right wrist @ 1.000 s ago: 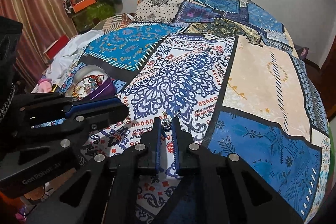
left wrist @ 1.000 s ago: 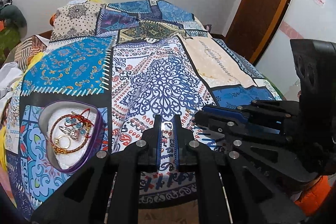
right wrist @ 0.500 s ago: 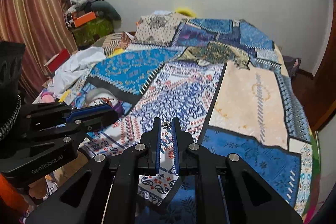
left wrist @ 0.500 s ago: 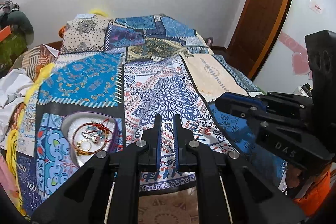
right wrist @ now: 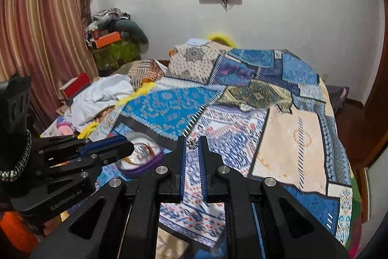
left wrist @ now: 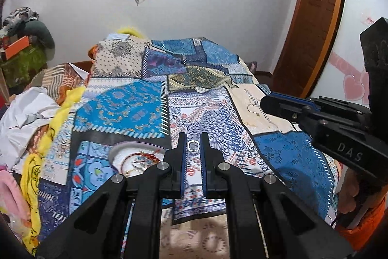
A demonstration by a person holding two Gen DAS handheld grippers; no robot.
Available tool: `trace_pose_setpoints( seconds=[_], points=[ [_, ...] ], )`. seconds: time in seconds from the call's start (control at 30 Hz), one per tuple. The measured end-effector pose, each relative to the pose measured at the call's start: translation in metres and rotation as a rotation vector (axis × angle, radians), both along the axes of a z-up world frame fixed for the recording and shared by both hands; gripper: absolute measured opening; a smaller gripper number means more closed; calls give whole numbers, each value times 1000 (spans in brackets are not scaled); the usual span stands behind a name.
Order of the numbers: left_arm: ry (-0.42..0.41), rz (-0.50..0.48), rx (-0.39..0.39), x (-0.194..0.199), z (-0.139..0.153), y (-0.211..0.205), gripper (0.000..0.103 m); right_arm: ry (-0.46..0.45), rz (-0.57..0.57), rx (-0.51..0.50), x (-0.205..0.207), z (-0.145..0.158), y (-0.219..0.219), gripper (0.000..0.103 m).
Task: Organize jewelry
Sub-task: 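Carry both items over the heart box and lower them inside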
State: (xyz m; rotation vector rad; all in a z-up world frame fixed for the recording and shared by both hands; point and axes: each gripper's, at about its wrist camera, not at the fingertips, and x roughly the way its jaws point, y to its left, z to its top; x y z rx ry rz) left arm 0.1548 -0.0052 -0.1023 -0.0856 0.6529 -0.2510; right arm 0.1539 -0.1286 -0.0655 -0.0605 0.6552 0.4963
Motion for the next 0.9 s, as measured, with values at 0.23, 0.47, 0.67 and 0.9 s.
trace_pose_setpoints(
  seconds=[0.23,0.47,0.67,0.9],
  points=[
    [-27,53,0,-2,6,23,8,-23,55,23,-1,9,27,9],
    [-20,110,-2,0,1,49,8,-17,117,14,4,3,56,9],
    [10,136,-9,5,-12,65,8,41,154,-3,16,-17,78,9],
    [73,134,-37,22,-36,71,8,112,184,-37,25,-42,97,9]
  ],
)
